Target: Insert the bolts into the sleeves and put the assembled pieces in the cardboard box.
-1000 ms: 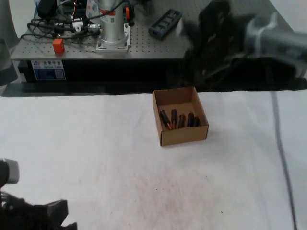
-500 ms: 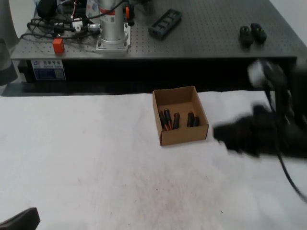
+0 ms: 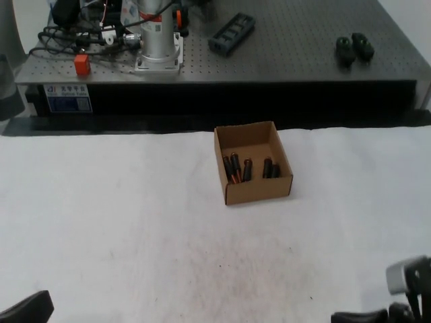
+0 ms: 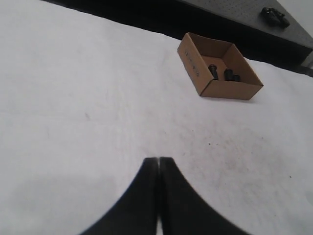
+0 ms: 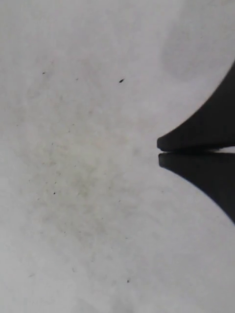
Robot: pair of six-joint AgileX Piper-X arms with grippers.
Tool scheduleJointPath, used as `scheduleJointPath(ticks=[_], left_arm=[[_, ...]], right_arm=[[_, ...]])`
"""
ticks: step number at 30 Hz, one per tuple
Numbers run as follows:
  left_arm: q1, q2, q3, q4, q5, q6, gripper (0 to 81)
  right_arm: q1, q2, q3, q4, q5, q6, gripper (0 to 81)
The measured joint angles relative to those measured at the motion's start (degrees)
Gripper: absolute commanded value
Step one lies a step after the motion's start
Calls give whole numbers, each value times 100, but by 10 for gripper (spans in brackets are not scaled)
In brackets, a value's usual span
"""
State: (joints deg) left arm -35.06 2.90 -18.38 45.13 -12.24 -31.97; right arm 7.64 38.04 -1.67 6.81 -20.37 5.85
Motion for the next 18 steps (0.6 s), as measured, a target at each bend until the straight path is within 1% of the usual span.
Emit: scheduleJointPath(ticks=[3,4,12,18], left_arm=[[0,0,59,-28,-191,46,6],[0,0,189,-143,-261,201,6],[0,11,910,-1066,17,296,6],[0,11,1176,-1093,14,296,6]], right_arm=[[0,0,208,-406,46,91,8],[0,0,224,-552,152,141,8],[0,0,224,-681,789,192,8],[0,0,224,-681,906,484,8]])
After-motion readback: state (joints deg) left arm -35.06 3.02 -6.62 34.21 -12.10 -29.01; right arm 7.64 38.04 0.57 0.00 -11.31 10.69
